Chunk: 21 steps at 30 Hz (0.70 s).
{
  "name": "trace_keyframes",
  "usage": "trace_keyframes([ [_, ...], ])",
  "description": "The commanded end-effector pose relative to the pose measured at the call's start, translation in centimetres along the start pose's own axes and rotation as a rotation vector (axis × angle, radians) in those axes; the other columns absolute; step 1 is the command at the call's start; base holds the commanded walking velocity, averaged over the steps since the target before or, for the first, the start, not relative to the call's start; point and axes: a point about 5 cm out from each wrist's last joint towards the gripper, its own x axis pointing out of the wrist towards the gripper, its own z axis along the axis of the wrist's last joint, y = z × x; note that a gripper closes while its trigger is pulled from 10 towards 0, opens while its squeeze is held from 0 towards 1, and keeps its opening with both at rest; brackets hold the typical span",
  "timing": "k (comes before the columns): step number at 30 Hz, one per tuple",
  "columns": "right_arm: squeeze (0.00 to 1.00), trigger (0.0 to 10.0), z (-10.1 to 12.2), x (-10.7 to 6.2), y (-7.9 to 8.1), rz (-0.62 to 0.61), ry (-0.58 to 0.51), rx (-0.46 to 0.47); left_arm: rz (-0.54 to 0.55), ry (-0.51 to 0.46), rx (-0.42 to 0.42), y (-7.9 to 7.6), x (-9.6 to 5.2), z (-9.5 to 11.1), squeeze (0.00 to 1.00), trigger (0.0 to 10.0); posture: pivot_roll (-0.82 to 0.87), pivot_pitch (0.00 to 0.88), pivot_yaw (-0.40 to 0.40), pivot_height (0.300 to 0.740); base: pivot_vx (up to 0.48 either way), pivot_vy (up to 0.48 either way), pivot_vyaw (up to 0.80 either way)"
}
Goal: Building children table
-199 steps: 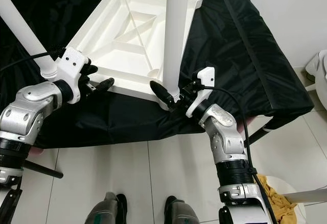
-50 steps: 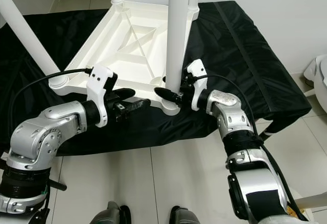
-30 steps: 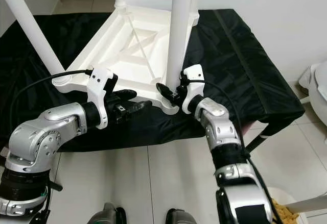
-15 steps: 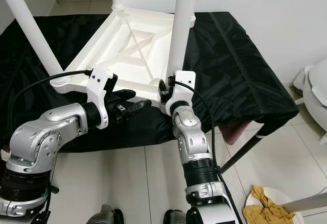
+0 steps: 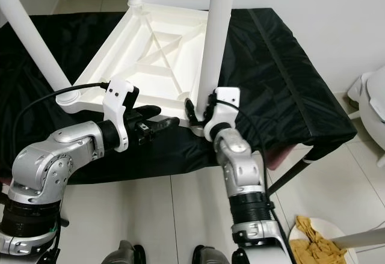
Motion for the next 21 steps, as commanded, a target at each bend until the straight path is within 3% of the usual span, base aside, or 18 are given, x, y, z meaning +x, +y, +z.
trace_keyframes([
  [1,1.00,10.0,0.7,-0.1,-0.5,0.056,-0.039,-0.013,0.020,0.006,-0.009,0.0,0.0,-0.1,0.00,10.0,-0.06,0.127,0.019,0.740,0.000,0.000,0.00],
  [2,1.00,10.0,1.0,-0.2,-1.0,0.082,-0.048,-0.026,0.019,0.005,-0.010,-0.1,0.1,-0.1,0.00,10.0,-0.06,0.127,0.019,0.740,0.000,0.000,0.00],
  [3,0.00,10.0,1.3,-0.3,-1.5,0.115,-0.058,-0.029,0.019,0.004,-0.011,-0.1,0.1,-0.2,0.00,10.0,-0.06,0.127,0.018,0.740,0.000,0.000,0.00],
  [13,0.00,10.0,2.9,-0.1,-2.9,0.368,-0.068,-0.047,0.021,-0.002,-0.001,0.0,0.1,0.1,0.00,10.0,-0.05,0.121,0.023,0.740,0.000,0.000,0.00],
  [18,0.00,10.0,3.3,0.1,-3.3,0.573,0.000,-0.064,0.028,0.003,0.008,0.1,-0.2,0.2,0.00,10.0,-0.03,0.116,0.022,0.740,0.000,0.000,0.00],
  [21,0.00,10.0,3.2,0.1,-3.5,0.603,0.024,-0.073,0.031,0.002,0.008,0.1,-0.2,0.2,0.00,10.0,-0.03,0.116,0.022,0.740,0.000,0.000,0.00],
])
